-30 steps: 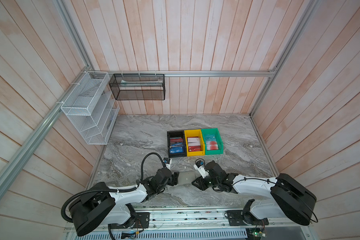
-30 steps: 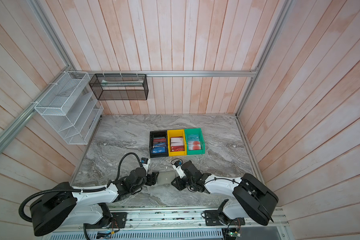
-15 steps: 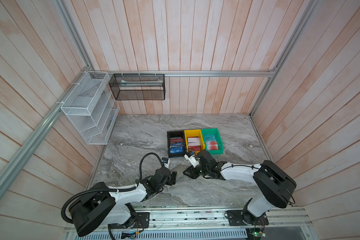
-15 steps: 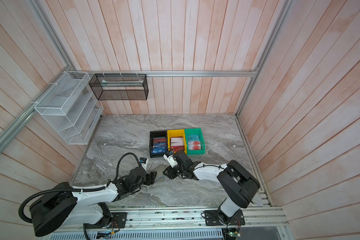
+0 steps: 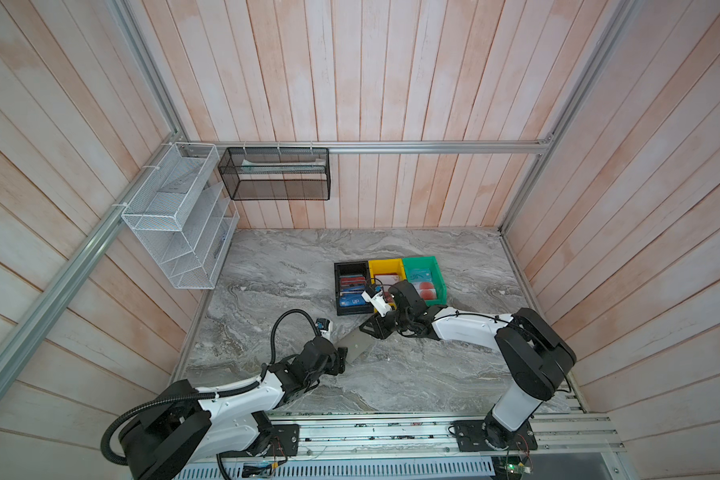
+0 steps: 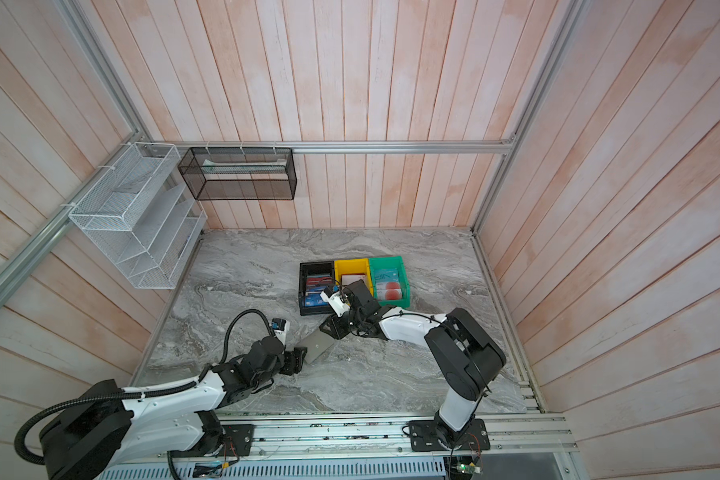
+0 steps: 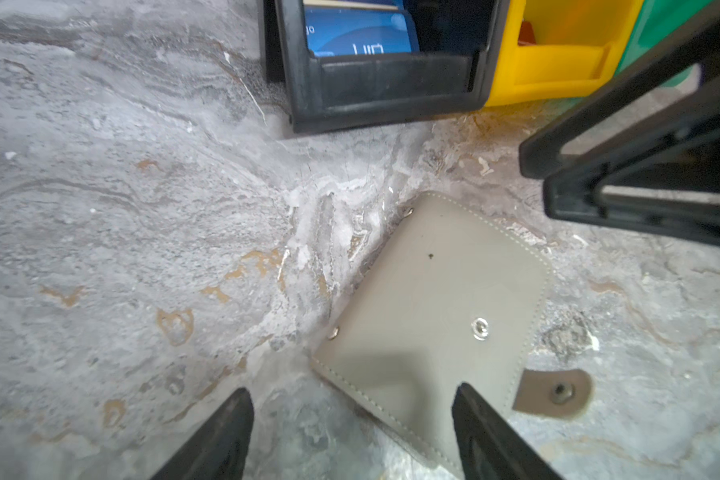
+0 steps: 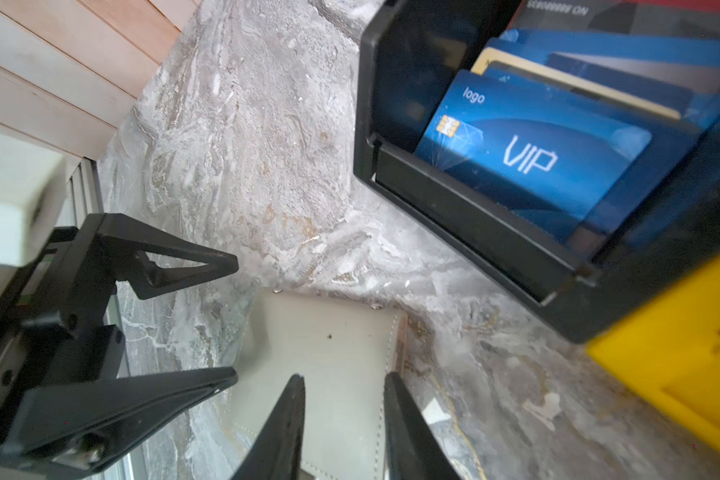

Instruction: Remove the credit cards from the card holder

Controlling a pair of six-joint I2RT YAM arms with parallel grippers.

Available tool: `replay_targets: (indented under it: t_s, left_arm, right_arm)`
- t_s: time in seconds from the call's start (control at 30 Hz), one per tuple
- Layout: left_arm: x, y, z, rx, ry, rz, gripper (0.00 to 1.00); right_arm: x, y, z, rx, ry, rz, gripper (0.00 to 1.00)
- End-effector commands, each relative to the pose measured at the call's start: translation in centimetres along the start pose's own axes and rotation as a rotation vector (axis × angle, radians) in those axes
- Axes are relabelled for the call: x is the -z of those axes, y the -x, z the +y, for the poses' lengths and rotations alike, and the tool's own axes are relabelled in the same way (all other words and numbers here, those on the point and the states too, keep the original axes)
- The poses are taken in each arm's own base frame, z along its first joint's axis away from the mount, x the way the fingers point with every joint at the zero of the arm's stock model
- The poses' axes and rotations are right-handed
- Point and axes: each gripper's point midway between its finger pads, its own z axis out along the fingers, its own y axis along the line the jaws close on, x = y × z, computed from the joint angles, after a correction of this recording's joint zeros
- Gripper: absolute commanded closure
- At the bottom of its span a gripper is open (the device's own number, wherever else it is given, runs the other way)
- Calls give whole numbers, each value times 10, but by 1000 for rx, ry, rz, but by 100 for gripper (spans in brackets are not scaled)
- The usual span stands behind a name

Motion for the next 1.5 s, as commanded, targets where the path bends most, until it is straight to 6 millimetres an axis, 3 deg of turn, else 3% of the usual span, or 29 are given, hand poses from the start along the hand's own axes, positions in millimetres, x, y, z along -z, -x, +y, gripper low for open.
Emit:
replay_targets:
  t_s: [0.0, 0.13, 0.27, 0.53, 0.83, 1.17, 1.47]
  left_arm:
    - [9, 4, 11, 21, 31, 4, 22]
    - [14, 20, 20, 56, 32, -23, 21]
    - [8, 25, 30, 100, 19, -4, 21]
    - [-13, 18, 14, 50, -71, 67, 22]
    - [-10, 17, 6, 62, -133, 50, 25]
    - [-15, 8, 5, 75, -148, 78, 38]
    - [-21, -1, 5, 80, -157, 110, 43]
  right_arm:
    - [-3, -10, 0, -24, 17, 54, 66]
    - [6, -11, 3, -73, 18, 46, 66]
    - [19, -17, 11, -141, 35, 39, 62]
    - [36, -43, 18, -249, 75, 34, 54]
    - [28, -60, 10, -325, 111, 51, 55]
    - [7, -55, 10, -333, 192, 79, 56]
    - [8, -43, 21, -324, 267, 45, 56]
